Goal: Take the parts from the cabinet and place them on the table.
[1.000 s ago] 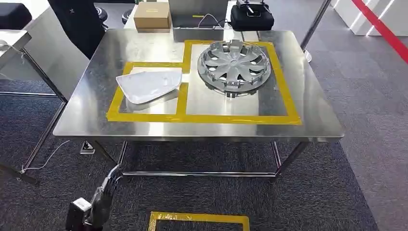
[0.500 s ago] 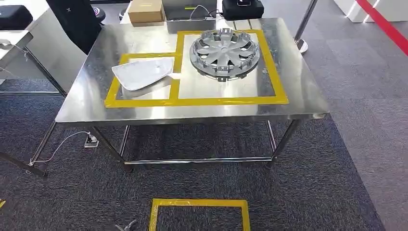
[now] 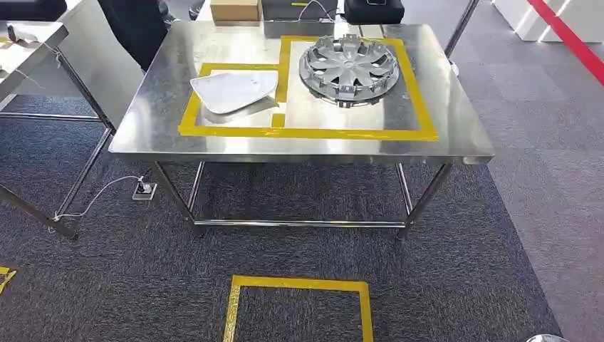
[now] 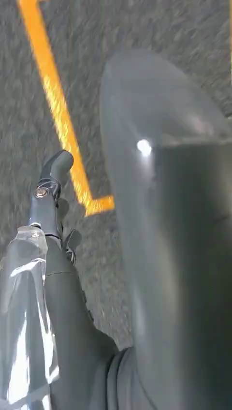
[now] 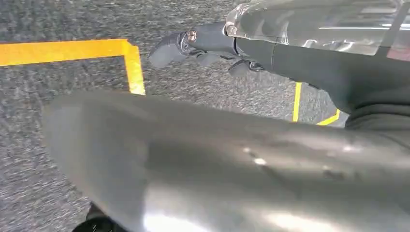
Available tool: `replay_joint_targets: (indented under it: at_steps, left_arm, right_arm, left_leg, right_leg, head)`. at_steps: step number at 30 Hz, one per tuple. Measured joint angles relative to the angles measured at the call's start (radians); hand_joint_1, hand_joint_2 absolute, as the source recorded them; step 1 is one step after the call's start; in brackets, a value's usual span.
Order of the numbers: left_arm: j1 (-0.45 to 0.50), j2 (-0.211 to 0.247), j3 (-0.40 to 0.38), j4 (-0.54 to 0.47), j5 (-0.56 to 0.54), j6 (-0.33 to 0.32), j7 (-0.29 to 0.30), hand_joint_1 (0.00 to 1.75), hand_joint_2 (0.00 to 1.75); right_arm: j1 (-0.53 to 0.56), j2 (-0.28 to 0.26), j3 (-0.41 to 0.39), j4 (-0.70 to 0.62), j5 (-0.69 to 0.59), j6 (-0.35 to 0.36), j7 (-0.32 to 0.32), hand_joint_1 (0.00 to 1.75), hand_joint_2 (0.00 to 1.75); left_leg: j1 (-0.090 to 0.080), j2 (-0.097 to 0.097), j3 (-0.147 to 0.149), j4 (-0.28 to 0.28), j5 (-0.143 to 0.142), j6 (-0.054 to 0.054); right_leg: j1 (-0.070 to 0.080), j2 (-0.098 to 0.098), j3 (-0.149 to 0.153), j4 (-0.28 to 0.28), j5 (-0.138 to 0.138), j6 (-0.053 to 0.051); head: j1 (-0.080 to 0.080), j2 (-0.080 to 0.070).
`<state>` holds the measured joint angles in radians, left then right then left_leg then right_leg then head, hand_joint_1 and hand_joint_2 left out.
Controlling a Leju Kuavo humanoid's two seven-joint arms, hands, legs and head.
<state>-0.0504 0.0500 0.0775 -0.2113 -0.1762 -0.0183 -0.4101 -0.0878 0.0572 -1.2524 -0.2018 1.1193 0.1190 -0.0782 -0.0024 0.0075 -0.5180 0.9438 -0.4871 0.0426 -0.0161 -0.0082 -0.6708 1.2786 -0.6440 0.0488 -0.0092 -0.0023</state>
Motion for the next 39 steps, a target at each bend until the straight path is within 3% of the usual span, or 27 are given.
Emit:
replay_joint_targets:
  at_steps: [2, 4, 5, 6, 7, 9, 10, 11, 12, 14, 15, 16, 17, 19, 20, 21, 22, 25, 26, 29, 30, 31, 32, 34, 35, 37, 39]
  left_arm:
    - [0.001, 0.004, 0.013, 0.005, 0.008, -0.004, 0.010, 0.00, 0.00]
    - [0.001, 0.006, 0.019, 0.008, 0.011, -0.005, 0.016, 0.00, 0.00]
    - [0.001, 0.006, 0.023, 0.008, 0.011, -0.005, 0.017, 0.00, 0.00]
    - [0.001, 0.006, 0.026, 0.009, 0.011, -0.005, 0.017, 0.00, 0.00]
    - [0.001, 0.007, 0.028, 0.010, 0.011, -0.005, 0.017, 0.00, 0.00]
    - [-0.001, 0.009, 0.031, 0.011, 0.011, -0.005, 0.017, 0.00, 0.00]
    - [0.001, 0.010, 0.034, 0.011, 0.012, -0.005, 0.018, 0.00, 0.00]
    - [0.001, 0.012, 0.035, 0.014, 0.012, -0.005, 0.017, 0.00, 0.00]
    - [0.002, 0.013, 0.036, 0.016, 0.011, -0.005, 0.018, 0.00, 0.00]
    - [0.001, 0.014, 0.037, 0.017, 0.012, -0.005, 0.018, 0.00, 0.00]
    - [0.001, 0.014, 0.037, 0.017, 0.012, -0.005, 0.018, 0.00, 0.00]
    - [0.001, 0.014, 0.037, 0.017, 0.012, -0.005, 0.018, 0.00, 0.00]
    - [0.001, 0.014, 0.037, 0.017, 0.011, -0.005, 0.018, 0.00, 0.00]
    - [-0.001, 0.015, 0.037, 0.017, 0.010, -0.009, 0.019, 0.00, 0.00]
    - [-0.005, 0.016, 0.037, 0.017, 0.009, -0.012, 0.022, 0.00, 0.00]
    - [-0.010, 0.016, 0.037, 0.016, 0.008, -0.013, 0.026, 0.00, 0.00]
    - [-0.016, 0.016, 0.037, 0.015, 0.008, -0.014, 0.034, 0.00, 0.00]
    - [-0.024, 0.015, 0.037, 0.016, -0.006, -0.024, 0.064, 0.00, 0.00]
    - [-0.023, 0.011, 0.037, 0.018, -0.010, -0.029, 0.071, 0.00, 0.00]
    - [-0.024, 0.007, 0.037, 0.018, -0.011, -0.035, 0.077, 0.00, 0.00]
    - [-0.024, 0.005, 0.037, 0.018, -0.011, -0.035, 0.079, 0.00, 0.00]
    - [-0.025, 0.004, 0.037, 0.018, -0.011, -0.035, 0.082, 0.00, 0.00]
    - [-0.025, 0.003, 0.037, 0.018, -0.011, -0.035, 0.087, 0.00, 0.00]
    - [-0.025, 0.001, 0.037, 0.018, -0.011, -0.038, 0.095, 0.00, 0.00]
    - [-0.025, 0.000, 0.038, 0.018, -0.011, -0.041, 0.100, 0.00, 0.00]
    - [-0.026, -0.003, 0.038, 0.018, -0.014, -0.045, 0.112, 0.00, 0.00]
    - [-0.026, -0.003, 0.038, 0.018, -0.023, -0.050, 0.124, 0.00, 0.00]
  right_arm:
    - [0.000, 0.000, 0.007, 0.000, 0.006, 0.006, 0.000, 0.00, 0.00]
    - [-0.002, 0.000, 0.011, 0.000, 0.009, 0.006, 0.000, 0.00, 0.00]
    - [-0.003, -0.001, 0.013, 0.000, 0.009, 0.006, 0.000, 0.00, 0.00]
    - [-0.006, -0.002, 0.016, 0.000, 0.009, 0.006, 0.000, 0.00, 0.00]
    - [-0.007, -0.002, 0.016, 0.000, 0.009, 0.006, 0.000, 0.00, 0.00]
    - [-0.007, -0.002, 0.017, 0.000, 0.009, 0.007, 0.000, 0.00, 0.00]
    - [-0.006, -0.002, 0.017, 0.000, 0.009, 0.007, 0.000, 0.00, 0.00]
    - [-0.006, 0.001, 0.017, 0.000, 0.009, 0.007, 0.000, 0.00, 0.00]
    - [-0.007, 0.000, 0.017, 0.000, 0.010, 0.007, 0.000, 0.00, 0.00]
    - [-0.007, 0.000, 0.017, 0.000, 0.009, 0.007, 0.000, 0.00, 0.00]
    - [-0.006, 0.000, 0.017, 0.000, 0.009, 0.008, 0.000, 0.00, 0.00]
    - [-0.006, 0.000, 0.017, 0.000, 0.009, 0.008, 0.000, 0.00, 0.00]
    - [-0.006, 0.000, 0.017, 0.000, 0.010, 0.008, 0.000, 0.00, 0.00]
    - [-0.007, 0.001, 0.018, 0.000, 0.013, 0.011, 0.000, 0.00, 0.00]
    - [-0.007, 0.002, 0.019, 0.000, 0.015, 0.013, 0.000, 0.00, 0.00]
    - [-0.008, 0.002, 0.020, 0.000, 0.018, 0.014, 0.000, 0.00, 0.00]
    - [-0.009, 0.003, 0.024, 0.000, 0.019, 0.016, 0.000, 0.00, 0.00]
    - [-0.013, 0.004, 0.032, 0.000, 0.027, 0.016, 0.003, 0.00, 0.00]
    - [-0.011, 0.001, 0.034, 0.000, 0.027, 0.016, 0.004, 0.00, 0.00]
    - [-0.006, 0.004, 0.037, 0.001, 0.029, 0.016, 0.008, 0.00, 0.00]
    - [-0.006, 0.003, 0.038, 0.001, 0.030, 0.016, 0.008, 0.00, 0.00]
    - [-0.006, 0.002, 0.039, 0.001, 0.030, 0.016, 0.008, 0.00, 0.00]
    - [-0.006, 0.001, 0.040, 0.001, 0.034, 0.016, 0.008, 0.00, 0.00]
    - [-0.007, 0.001, 0.042, 0.001, 0.036, 0.016, 0.007, 0.00, 0.00]
    - [-0.008, 0.000, 0.043, 0.001, 0.037, 0.017, 0.005, 0.00, 0.00]
    - [-0.014, -0.002, 0.048, 0.001, 0.040, 0.019, 0.002, 0.00, 0.00]
    - [-0.016, -0.002, 0.050, 0.001, 0.044, 0.020, 0.001, 0.00, 0.00]
  left_leg:
    - [-0.002, 0.000, -0.026, 0.007, 0.018, -0.001]
    - [-0.003, -0.002, -0.049, 0.017, 0.034, -0.005]
    - [-0.003, -0.003, -0.057, 0.022, 0.040, -0.009]
    - [-0.010, -0.002, -0.066, 0.030, 0.045, -0.014]
    - [-0.008, -0.001, -0.071, 0.030, 0.056, -0.021]
    - [-0.004, -0.001, -0.080, 0.030, 0.074, -0.032]
    - [-0.007, -0.002, -0.083, 0.030, 0.081, -0.039]
    - [-0.002, -0.007, -0.092, 0.040, 0.056, -0.045]
    - [-0.001, -0.007, -0.104, 0.080, -0.009, -0.050]
    - [0.003, -0.007, -0.137, 0.222, -0.134, -0.059]
    - [0.005, -0.007, -0.149, 0.295, -0.166, -0.061]
    - [0.006, -0.007, -0.150, 0.341, -0.160, -0.062]
    - [0.006, -0.007, -0.135, 0.353, -0.120, -0.062]
    - [0.007, -0.007, -0.050, 0.264, -0.034, -0.059]
    - [0.007, -0.007, 0.021, 0.171, -0.033, -0.056]
    - [0.004, -0.008, 0.103, 0.071, -0.062, -0.054]
    - [0.002, -0.009, 0.148, -0.012, -0.085, -0.049]
    - [-0.003, -0.008, 0.118, -0.013, -0.086, -0.029]
    - [0.004, 0.002, 0.107, -0.014, -0.072, -0.015]
    - [-0.001, 0.004, 0.066, -0.013, -0.033, 0.002]
    - [-0.003, 0.006, 0.049, -0.012, -0.020, 0.003]
    - [-0.004, 0.007, 0.033, -0.009, -0.008, 0.003]
    - [-0.006, 0.009, 0.011, -0.002, 0.005, 0.003]
    - [-0.007, 0.010, -0.024, 0.017, 0.021, -0.001]
    - [-0.007, 0.010, -0.042, 0.027, 0.030, -0.004]
    - [-0.011, 0.009, -0.065, 0.047, 0.042, -0.013]
    - [-0.008, 0.011, -0.075, 0.045, 0.066, -0.024]
  right_leg:
    - [0.000, 0.000, 0.034, 0.016, 0.043, -0.005]
    - [0.000, 0.001, 0.139, -0.122, 0.113, -0.014]
    - [0.001, 0.002, 0.203, -0.215, 0.121, -0.020]
    - [0.005, 0.003, 0.256, -0.307, 0.099, -0.023]
    - [0.006, 0.005, 0.264, -0.327, 0.090, -0.026]
    - [0.012, 0.006, 0.250, -0.324, 0.092, -0.031]
    - [0.010, 0.005, 0.237, -0.327, 0.102, -0.044]
    - [0.003, -0.003, 0.229, -0.328, 0.113, -0.054]
    - [0.003, -0.003, 0.214, -0.328, 0.125, -0.067]
    - [0.004, -0.004, 0.183, -0.328, 0.151, -0.069]
    - [0.004, -0.007, 0.165, -0.326, 0.165, -0.069]
    - [0.004, -0.008, 0.148, -0.324, 0.177, -0.067]
    - [0.004, -0.008, 0.127, -0.318, 0.190, -0.065]
    - [0.003, -0.009, 0.089, -0.303, 0.211, -0.058]
    - [0.003, -0.009, 0.074, -0.298, 0.222, -0.054]
    - [0.007, -0.008, 0.068, -0.293, 0.229, -0.048]
    - [0.010, -0.010, 0.062, -0.289, 0.238, -0.044]
    - [0.008, -0.012, 0.046, -0.293, 0.274, -0.023]
    - [0.003, -0.007, 0.040, -0.283, 0.259, -0.019]
    - [0.003, -0.002, 0.002, -0.120, 0.068, -0.009]
    - [0.003, -0.001, -0.008, -0.044, 0.029, -0.007]
    - [0.003, -0.001, -0.010, 0.009, 0.025, -0.005]
    - [0.003, -0.001, 0.003, 0.034, 0.057, -0.008]
    - [0.003, -0.001, 0.081, -0.038, 0.135, -0.016]
    - [0.004, 0.000, 0.147, -0.125, 0.149, -0.021]
    - [0.008, 0.004, 0.267, -0.308, 0.089, -0.028]
    - [0.014, 0.004, 0.248, -0.312, 0.088, -0.036]
  head:
    - [0.000, 0.000]
    - [0.000, 0.000]
    - [0.000, 0.000]
    - [0.000, 0.000]
    - [-0.003, 0.000]
    - [0.000, 0.000]
    - [-0.002, 0.000]
    - [0.000, 0.000]
    - [-0.005, 0.000]
    - [-0.010, 0.000]
    - [-0.011, 0.000]
    - [-0.010, 0.000]
    - [-0.011, 0.000]
    - [-0.011, 0.000]
    - [-0.011, 0.000]
    - [-0.011, 0.000]
    - [-0.010, 0.000]
    - [-0.008, 0.000]
    - [-0.010, 0.000]
    - [-0.002, 0.000]
    - [-0.002, 0.000]
    - [-0.002, 0.000]
    - [-0.002, 0.000]
    - [-0.002, 0.000]
    - [-0.002, 0.000]
    - [-0.003, 0.000]
    - [-0.003, 0.000]
